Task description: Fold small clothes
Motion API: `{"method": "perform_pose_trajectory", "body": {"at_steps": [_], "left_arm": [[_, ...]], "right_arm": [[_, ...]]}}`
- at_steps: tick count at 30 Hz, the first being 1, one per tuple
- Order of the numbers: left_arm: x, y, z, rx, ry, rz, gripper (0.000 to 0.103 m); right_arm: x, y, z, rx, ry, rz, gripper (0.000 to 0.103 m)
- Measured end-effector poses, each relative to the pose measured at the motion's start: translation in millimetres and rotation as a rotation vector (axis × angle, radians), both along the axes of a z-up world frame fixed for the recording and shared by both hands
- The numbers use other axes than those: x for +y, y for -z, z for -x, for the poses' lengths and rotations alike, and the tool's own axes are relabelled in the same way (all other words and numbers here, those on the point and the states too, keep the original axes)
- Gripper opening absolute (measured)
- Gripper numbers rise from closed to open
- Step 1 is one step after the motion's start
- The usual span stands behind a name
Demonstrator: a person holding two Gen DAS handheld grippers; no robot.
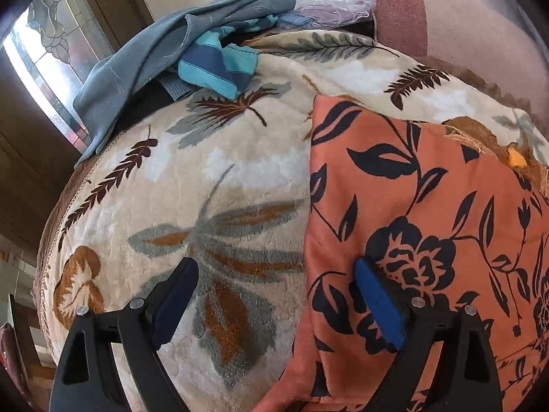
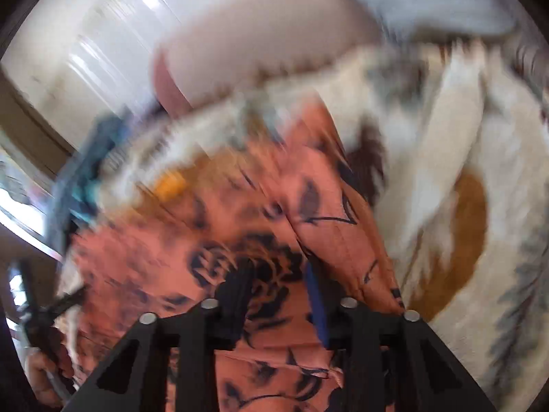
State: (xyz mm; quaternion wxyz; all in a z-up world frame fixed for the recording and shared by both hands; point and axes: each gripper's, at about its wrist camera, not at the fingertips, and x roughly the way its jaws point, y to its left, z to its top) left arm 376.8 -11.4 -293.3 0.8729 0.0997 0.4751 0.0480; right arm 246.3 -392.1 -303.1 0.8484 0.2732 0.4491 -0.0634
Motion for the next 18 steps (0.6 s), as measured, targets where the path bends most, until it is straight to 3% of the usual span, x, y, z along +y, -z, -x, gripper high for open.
{"method": "perform_pose_trajectory", "body": {"at_steps": [1, 3, 6, 11, 13, 14, 15, 18], "left_arm": [[4.0, -1.4, 3.1, -0.001, -0.001, 0.008, 0.095], [11.9, -4.8, 11.4, 0.011, 0.005, 0.030, 0.095], [34.3, -11.3, 33.5, 0.034, 0.010, 0.112, 0.094], [81.9, -11.8, 107.9, 0.028, 0.025, 0.141, 0.094], [93.6, -10.0, 137.9, 0.029, 0.025, 0.160, 0.094], [99.7, -8.4, 154.2, 0.035, 0.024, 0.164, 0.094], [104.3, -6.8, 168.0, 0.043, 0.027, 0.164, 0.094], [120.6, -1.6, 210.4, 0.077, 0.019, 0.174, 0.094]], "right_arm": [[-4.0, -0.3, 4.4, -0.042, 0.014, -0.005, 0.022], [-10.5, -8.9, 10.6, -0.010, 0.027, -0.056, 0.019], [-18.8, -22.3, 36.8, -0.022, 0.017, -0.148, 0.023], [-29.0, -45.2, 111.7, -0.093, 0.003, -0.155, 0.025], [-27.8, -46.7, 139.0, -0.102, 0.011, -0.151, 0.038], [-25.5, -46.0, 150.4, -0.107, 0.012, -0.156, 0.058], [-23.2, -45.8, 160.2, -0.119, 0.015, -0.160, 0.069], [-16.9, -48.1, 195.0, -0.118, -0.006, -0.159, 0.069]]}}
